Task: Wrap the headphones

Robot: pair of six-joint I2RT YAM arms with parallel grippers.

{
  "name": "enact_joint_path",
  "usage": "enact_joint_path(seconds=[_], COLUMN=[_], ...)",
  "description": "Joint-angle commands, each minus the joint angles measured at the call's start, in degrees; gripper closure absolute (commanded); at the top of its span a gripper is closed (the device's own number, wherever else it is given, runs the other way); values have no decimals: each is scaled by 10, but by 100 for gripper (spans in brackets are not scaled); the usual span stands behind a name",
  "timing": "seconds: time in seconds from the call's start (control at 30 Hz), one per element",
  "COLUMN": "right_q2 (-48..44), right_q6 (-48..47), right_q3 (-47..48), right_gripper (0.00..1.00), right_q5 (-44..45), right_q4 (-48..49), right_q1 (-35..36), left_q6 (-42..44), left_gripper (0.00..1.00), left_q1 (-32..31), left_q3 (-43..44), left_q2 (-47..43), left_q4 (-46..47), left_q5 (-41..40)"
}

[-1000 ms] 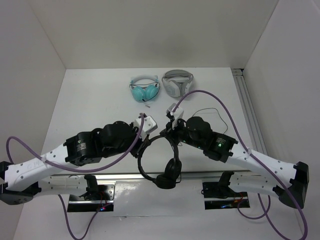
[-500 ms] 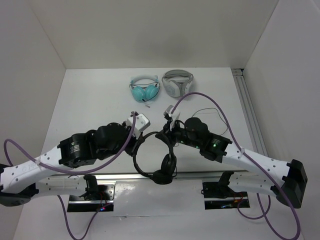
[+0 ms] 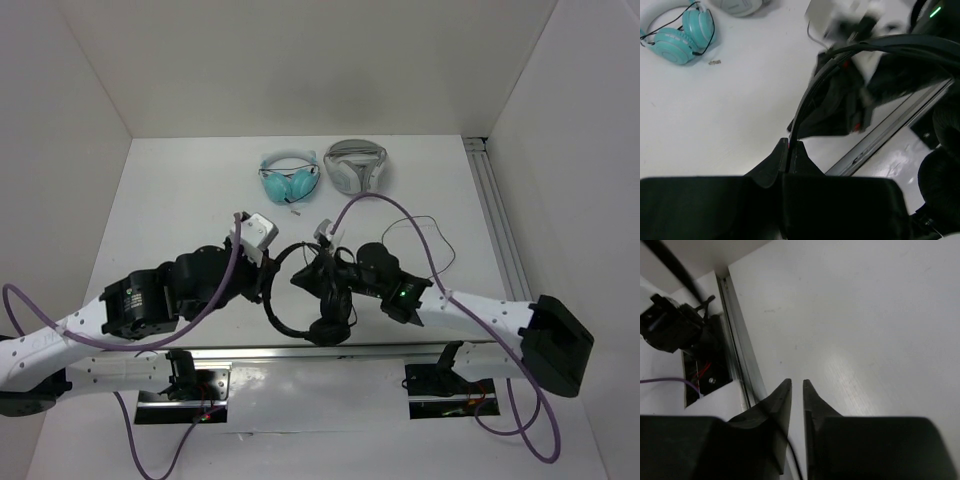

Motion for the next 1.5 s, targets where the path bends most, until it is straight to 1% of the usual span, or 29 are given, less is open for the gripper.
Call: enact_joint_path(seconds=[0.0, 0.03, 0.07, 0.17, 0.23, 0.27, 0.33, 0.37, 0.47, 0.57, 0.6, 0.7, 0.73, 0.77, 0.83, 0.93, 0.97, 1.0, 1.1, 1.2, 1.23, 1.3, 1.33, 1.37, 1.4, 1.43, 1.47], right_q2=[62, 76, 105, 161, 181, 189, 197, 197, 197, 197, 197, 197, 197, 197, 191, 186, 181, 181, 162, 122, 94, 60, 19, -5, -30, -82, -108], right_q6=[22, 28, 40, 55, 61, 67, 67, 74, 81, 87, 87, 87, 87, 87, 87, 87, 87, 87, 87, 87, 81, 80, 75, 75, 75, 70, 70], right_q3=[-35, -42, -56, -61, -67, -75, -89, -96, -122, -140, -149, -161, -168, -168, -182, -188, -188, -194, -209, -223, -231, -238, -238, -238, -238, -232, -227], right_gripper=[78, 72, 71, 71, 71, 74, 75, 76, 81, 85, 85, 86, 86, 86, 86, 91, 94, 94, 100, 100, 100, 100, 100, 100, 100, 100, 100], right_q5=[-43, -43, -52, -67, -67, -67, -67, -67, -73, -73, -73, -73, -68, -68, -61, -50, -43, -43, -20, 23, 32, 72, 84, 96, 123, 135, 154], right_q4=[109, 128, 172, 230, 244, 259, 271, 278, 300, 319, 319, 319, 319, 319, 319, 306, 292, 292, 283, 261, 246, 216, 197, 149, 125, 76, 52], right_q1=[-3, -3, -8, -8, -8, -8, -8, -13, -13, -13, -13, -13, -13, -18, -19, -19, -19, -19, -19, -19, -19, -19, -12, -5, 0, 9, 16], left_q6=[-49, -54, -63, -80, -88, -98, -114, -130, -153, -179, -179, -185, -179, -171, -143, -108, -92, -84, -68, -50, -42, -37, -31, -31, -25, -25, -25], left_gripper=[100, 100, 100, 100, 100, 100, 100, 100, 100, 100, 100, 100, 100, 100, 100, 100, 100, 100, 100, 100, 100, 100, 100, 100, 100, 100, 100], left_q1=[0, 0, 0, 0, 0, 0, 0, 0, 0, 0, 0, 25, 37, 69, 109, 213, 231, 247, 291, 309, 309, 332, 340, 348, 369, 380, 405], left_q3=[22, 29, 36, 47, 55, 65, 76, 81, 103, 147, 159, 191, 206, 211, 222, 227, 232, 232, 232, 239, 239, 246, 246, 239, 233, 226, 209], left_q2=[-11, -11, -11, -11, -5, -5, 2, 2, 7, 21, 26, 42, 50, 50, 62, 79, 84, 84, 104, 121, 126, 137, 146, 153, 153, 153, 158], left_q4=[116, 116, 116, 110, 97, 81, 61, 51, 13, -30, -39, -80, -80, -80, -80, -70, -63, -63, -51, -40, -40, -40, -40, -40, -40, -40, -33], left_q5=[-25, -31, -39, -61, -88, -100, -124, -153, -204, -233, -234, -240, -231, -207, -177, -120, -93, -83, -47, -41, -41, -41, -41, -41, -32, -26, -21])
